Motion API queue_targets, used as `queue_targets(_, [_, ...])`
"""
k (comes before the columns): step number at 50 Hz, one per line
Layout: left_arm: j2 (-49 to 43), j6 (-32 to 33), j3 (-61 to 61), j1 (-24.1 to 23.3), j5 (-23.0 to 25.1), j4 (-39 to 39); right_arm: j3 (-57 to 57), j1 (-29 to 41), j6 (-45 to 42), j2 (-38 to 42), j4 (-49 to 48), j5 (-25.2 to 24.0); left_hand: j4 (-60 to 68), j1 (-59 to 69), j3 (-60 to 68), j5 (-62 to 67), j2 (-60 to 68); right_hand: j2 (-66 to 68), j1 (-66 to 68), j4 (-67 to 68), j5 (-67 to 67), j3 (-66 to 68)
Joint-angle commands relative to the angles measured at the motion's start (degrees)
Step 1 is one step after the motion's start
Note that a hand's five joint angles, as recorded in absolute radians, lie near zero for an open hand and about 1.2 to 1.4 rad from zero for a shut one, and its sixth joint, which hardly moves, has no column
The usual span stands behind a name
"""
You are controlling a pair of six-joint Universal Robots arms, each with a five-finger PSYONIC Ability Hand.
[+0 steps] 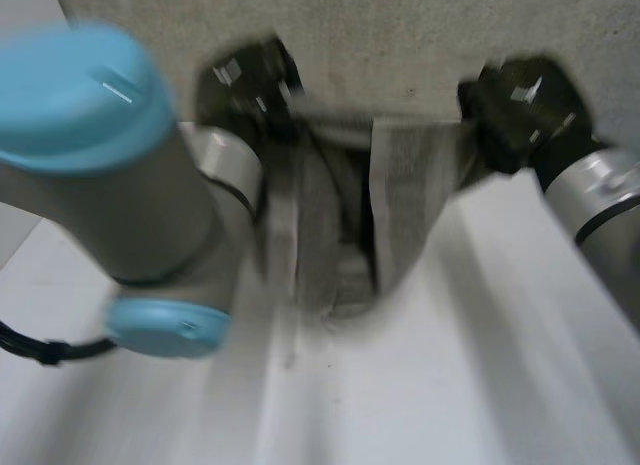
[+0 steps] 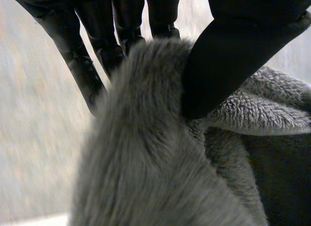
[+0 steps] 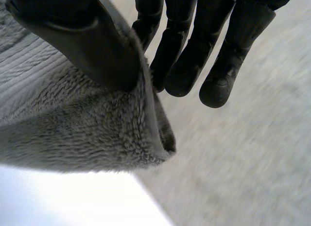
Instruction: Fold the towel.
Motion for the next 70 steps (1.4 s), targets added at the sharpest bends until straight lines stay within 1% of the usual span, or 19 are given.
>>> queue_targets(1, [8.0, 9.4, 0.8, 3.2, 5.0, -0.9, -3.0, -3.3, 9.9, -6.3, 1.6, -5.2, 10.3, 12.8, 10.4, 11.9, 10.3, 5.5, 4.1, 3.2, 3.6, 4.2])
queue_targets(7, [7.9, 12.7, -3.8, 3.7, 6.8, -7.1, -3.5, -4.4, 11.1, -6.0, 8.5, -10.6, 10.3, 12.8, 10.4, 11.9, 10.3, 5.5, 4.1, 3.2, 3.6, 4.2])
queue_targets(16, [1.3, 13.1, -8.7, 7.6, 7.1, -8.7, -4.3, -4.0, 8.0, 4.2, 8.5, -11.1, 10.3, 12.8, 10.4, 11.9, 10.3, 5.5, 4.1, 3.2, 3.6, 4.2])
queue_targets(21, [-3.2, 13.1, -0.9, 11.3, 8.4, -4.8, -9.0, -3.5, 2.1, 11.3, 2.9, -10.6, 10.3, 12.8, 10.4, 11.9, 10.3, 5.5, 4.1, 3.2, 3.6, 4.2])
queue_targets(23, [-4.0, 13.1, 2.3, 12.1, 9.4, -3.5, -13.2, -3.1, -0.7, 14.9, -3.6, -10.3, 10.3, 12.8, 10.4, 11.9, 10.3, 5.5, 4.1, 3.2, 3.6, 4.2])
queue_targets(29, [-3.6, 12.1, 11.0, 14.5, 12.6, -0.6, -16.8, -3.0, -0.4, 15.1, -14.6, -11.2, 10.3, 12.8, 10.4, 11.9, 10.3, 5.5, 4.1, 3.2, 3.6, 4.2])
queue_targets(33, [-2.1, 11.3, 11.0, 14.2, 12.8, -1.1, -16.4, -3.1, 0.8, 14.7, -15.4, -11.2, 10.3, 12.8, 10.4, 11.9, 10.3, 5.5, 4.1, 3.2, 3.6, 4.2])
queue_targets(38, [1.3, 10.3, 2.2, 14.4, 13.1, -3.0, -11.8, -3.1, 3.2, 14.4, -14.4, -15.3, 10.3, 12.8, 10.4, 11.9, 10.3, 5.5, 4.1, 3.2, 3.6, 4.2])
queue_targets(40, [3.4, 10.2, -6.4, 14.5, 13.2, -3.1, -6.9, -3.2, 2.8, 14.0, -14.4, -20.0, 10.3, 12.8, 10.4, 11.9, 10.3, 5.5, 4.1, 3.2, 3.6, 4.2])
queue_targets(47, [4.6, 10.1, -21.5, 16.0, 13.1, -2.3, 2.7, -4.4, 2.1, 14.0, -14.2, -23.2, 10.3, 12.8, 10.4, 11.9, 10.3, 1.6, 0.1, -0.7, -0.3, 0.3])
queue_targets(50, [4.7, 10.1, -27.3, 17.5, 13.4, -0.9, 7.6, -5.6, -0.1, 14.5, -14.2, -23.2, 10.3, 12.8, 10.4, 11.9, 10.3, -14.4, -15.8, -16.6, -16.2, -15.7])
queue_targets(51, [4.7, 10.1, -29.5, 17.8, 13.4, 0.0, 7.6, -5.6, -0.1, 14.5, -14.2, -23.2, 10.3, 12.8, 10.4, 11.9, 10.3, -14.5, -15.9, -16.7, -16.3, -15.8])
queue_targets(53, [4.7, 10.1, -31.1, 17.8, 13.4, 1.2, 12.0, -6.9, -3.5, 14.4, -14.6, -22.9, 10.3, 12.8, 10.4, 11.9, 10.3, -31.0, -32.5, -33.3, -32.9, -32.3])
queue_targets(59, [4.6, 10.1, -33.4, 17.4, 13.4, 4.0, 15.5, -7.1, -5.3, 13.1, -13.4, -20.5, 10.3, 12.8, 10.4, 11.9, 10.3, -48.1, -49.5, -50.3, -49.9, -49.4])
queue_targets(62, [4.6, 10.1, -33.4, 16.9, 13.4, 4.0, 15.9, -7.0, -5.3, 12.5, -12.3, -18.6, 10.3, 12.8, 10.4, 11.9, 10.3, -49.3, -50.7, -51.5, -51.1, -50.6])
queue_targets(64, [4.6, 10.1, -33.5, 16.8, 13.4, 4.0, 16.8, -6.0, -4.5, 9.9, -9.3, -13.7, 10.3, 12.8, 10.4, 11.9, 10.3, -49.8, -51.2, -52.0, -51.6, -51.1])
queue_targets(65, [4.6, 10.1, -33.5, 16.8, 13.4, 4.0, 16.8, -6.0, -4.5, 9.9, -9.3, -13.7, 10.3, 12.8, 10.4, 11.9, 10.3, -49.8, -51.2, -52.0, -51.6, -51.1])
queue_targets(67, [4.6, 9.9, -33.6, 16.8, 13.3, 4.0, 16.6, -4.0, -0.3, 6.9, -6.9, -8.9, 10.3, 12.8, 10.4, 11.9, 10.3, -51.1, -52.5, -53.4, -53.0, -52.4])
queue_targets(70, [4.6, 9.8, -34.1, 16.8, 13.3, 4.3, 16.3, -3.5, 3.1, 5.9, -6.1, -6.8, 10.3, 12.8, 10.4, 11.9, 10.3, -51.1, -52.5, -53.4, -53.0, -52.4])
